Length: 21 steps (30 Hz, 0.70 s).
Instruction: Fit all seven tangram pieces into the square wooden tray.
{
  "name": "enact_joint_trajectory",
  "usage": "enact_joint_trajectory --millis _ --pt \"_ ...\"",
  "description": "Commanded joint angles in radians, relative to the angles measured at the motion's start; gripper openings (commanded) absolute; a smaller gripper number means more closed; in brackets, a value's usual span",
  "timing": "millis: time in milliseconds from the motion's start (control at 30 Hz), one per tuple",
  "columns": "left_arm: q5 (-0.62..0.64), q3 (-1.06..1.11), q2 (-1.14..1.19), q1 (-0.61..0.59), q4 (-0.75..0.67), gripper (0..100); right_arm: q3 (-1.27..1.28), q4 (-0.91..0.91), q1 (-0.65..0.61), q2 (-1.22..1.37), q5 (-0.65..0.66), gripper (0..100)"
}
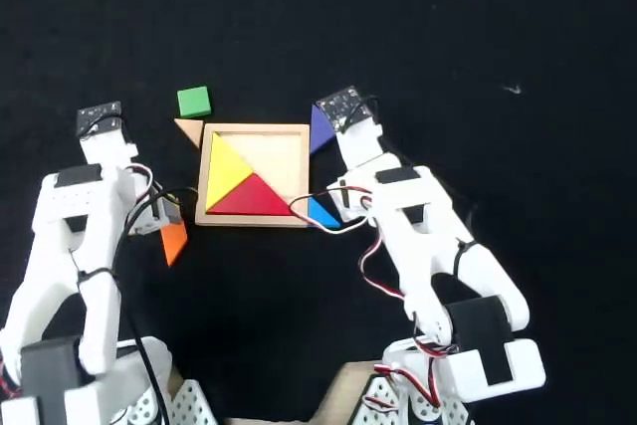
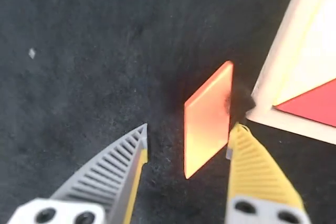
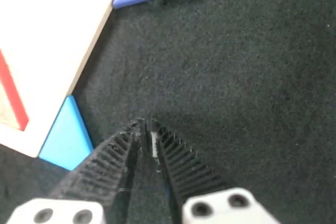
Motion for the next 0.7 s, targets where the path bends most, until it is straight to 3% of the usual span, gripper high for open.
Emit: enact_joint_trajectory --millis 0,167,433,667 --pt "0.061 -0.062 0.141 0.008 -0.009 23 -0.018 -0.015 -0.012 -0.002 0.012 1.1" --pt "0.061 -0.174 0.344 0.007 0.025 18 -0.018 -0.014 -0.012 -0.002 0.012 1.1" --pt "0.069 -0.232 0.356 0.079 0.044 17 -0.018 -0.015 -0.012 -0.002 0.012 1.1" --pt "0.077 -0.232 0.339 0.142 0.034 11 -0.018 -0.017 -0.012 -0.002 0.012 1.1"
